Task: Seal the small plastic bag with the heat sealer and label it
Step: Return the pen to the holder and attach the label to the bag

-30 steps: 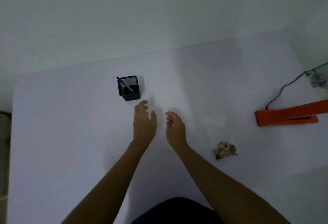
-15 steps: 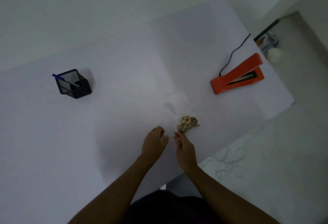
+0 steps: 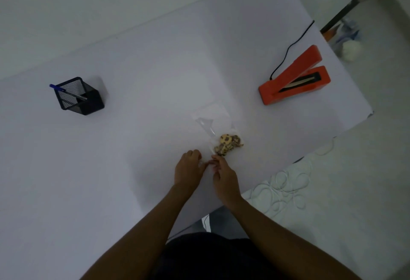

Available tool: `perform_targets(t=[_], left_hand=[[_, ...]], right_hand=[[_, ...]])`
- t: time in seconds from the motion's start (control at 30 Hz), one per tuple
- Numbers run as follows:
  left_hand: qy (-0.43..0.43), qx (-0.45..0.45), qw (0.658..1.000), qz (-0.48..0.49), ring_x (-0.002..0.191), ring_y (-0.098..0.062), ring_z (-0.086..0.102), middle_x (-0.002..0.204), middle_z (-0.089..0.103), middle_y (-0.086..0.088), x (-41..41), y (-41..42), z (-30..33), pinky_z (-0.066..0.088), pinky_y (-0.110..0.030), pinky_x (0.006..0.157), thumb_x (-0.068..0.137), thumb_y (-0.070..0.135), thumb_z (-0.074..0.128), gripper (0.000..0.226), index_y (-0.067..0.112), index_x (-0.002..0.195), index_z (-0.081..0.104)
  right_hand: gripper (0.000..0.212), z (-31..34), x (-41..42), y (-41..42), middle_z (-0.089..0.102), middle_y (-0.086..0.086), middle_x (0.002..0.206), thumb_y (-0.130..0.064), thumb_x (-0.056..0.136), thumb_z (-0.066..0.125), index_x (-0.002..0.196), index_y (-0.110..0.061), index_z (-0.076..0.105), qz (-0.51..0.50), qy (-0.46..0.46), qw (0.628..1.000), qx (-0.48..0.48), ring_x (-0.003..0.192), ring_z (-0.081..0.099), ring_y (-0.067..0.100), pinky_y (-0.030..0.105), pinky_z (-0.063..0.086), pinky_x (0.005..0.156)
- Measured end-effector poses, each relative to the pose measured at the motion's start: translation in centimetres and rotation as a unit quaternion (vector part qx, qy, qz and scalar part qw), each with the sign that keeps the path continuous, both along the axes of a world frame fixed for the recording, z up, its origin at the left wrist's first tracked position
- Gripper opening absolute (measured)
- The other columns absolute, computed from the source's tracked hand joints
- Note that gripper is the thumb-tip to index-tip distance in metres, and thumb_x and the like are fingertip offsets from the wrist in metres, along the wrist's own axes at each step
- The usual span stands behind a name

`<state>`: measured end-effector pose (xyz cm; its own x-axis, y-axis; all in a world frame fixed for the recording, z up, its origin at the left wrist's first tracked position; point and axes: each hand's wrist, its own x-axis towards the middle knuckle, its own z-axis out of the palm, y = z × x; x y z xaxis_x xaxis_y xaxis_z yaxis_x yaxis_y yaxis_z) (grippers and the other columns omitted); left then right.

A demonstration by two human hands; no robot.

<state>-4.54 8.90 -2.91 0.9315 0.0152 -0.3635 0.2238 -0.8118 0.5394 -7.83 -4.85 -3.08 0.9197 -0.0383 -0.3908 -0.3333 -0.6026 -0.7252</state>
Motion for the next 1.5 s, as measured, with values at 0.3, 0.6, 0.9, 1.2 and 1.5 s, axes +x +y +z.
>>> perform_targets(t=[0.3,0.6,0.9,1.2,1.5], left_hand=[[0.011,-0.024,1.000,0.009,0.081,-0.018,0.055,0.088,0.060,-0.001,0.1,0.4,-0.1,0.048,-0.031,0.067,0.087,0.043,0.065,0.030,0.013,0.091,0.060],[0.024,-0.005,1.000,-0.019,0.081,-0.021,0.055,0.089,0.060,-0.006,0.6,0.2,0.4,0.037,-0.027,0.064,0.088,0.028,0.063,0.019,0.010,0.091,0.060],[0.018,0.016,0.998,-0.052,0.083,-0.024,0.059,0.093,0.063,-0.011,0.6,0.4,0.6,0.042,-0.026,0.065,0.091,0.015,0.057,0.011,0.007,0.095,0.064],[0.007,0.032,0.998,-0.052,0.088,-0.022,0.056,0.094,0.061,-0.007,0.1,0.3,1.3,0.038,-0.024,0.064,0.082,0.019,0.061,0.018,0.008,0.097,0.063],[-0.027,0.098,0.993,-0.053,0.092,-0.022,0.056,0.097,0.064,-0.007,-1.5,3.1,1.3,0.050,-0.032,0.073,0.090,0.025,0.066,0.017,0.010,0.095,0.070]], right_hand=[[0.047,0.7,-0.1,0.1,0.068,0.001,0.126,0.003,0.097,0.046,0.139,-0.017,0.053,0.016,0.003,1.000,0.015,0.112,0.063,0.013,0.020,0.046,0.101],[0.047,0.2,-0.5,0.3,0.070,-0.003,0.120,0.003,0.096,0.048,0.137,-0.017,0.053,-0.001,-0.011,1.000,0.018,0.108,0.065,0.011,0.029,0.053,0.099],[0.048,0.5,-0.9,0.7,0.069,-0.004,0.122,0.002,0.096,0.048,0.139,-0.019,0.052,0.001,-0.002,1.000,0.020,0.109,0.065,0.010,0.021,0.049,0.099],[0.048,0.7,-0.9,1.0,0.069,-0.004,0.120,0.006,0.095,0.047,0.136,-0.018,0.053,-0.029,0.010,0.999,0.035,0.110,0.065,0.009,0.023,0.050,0.100],[0.043,0.8,-0.3,2.4,0.067,-0.007,0.124,0.001,0.097,0.048,0.135,-0.020,0.053,0.002,0.016,0.999,0.044,0.114,0.061,0.004,0.004,0.041,0.096]])
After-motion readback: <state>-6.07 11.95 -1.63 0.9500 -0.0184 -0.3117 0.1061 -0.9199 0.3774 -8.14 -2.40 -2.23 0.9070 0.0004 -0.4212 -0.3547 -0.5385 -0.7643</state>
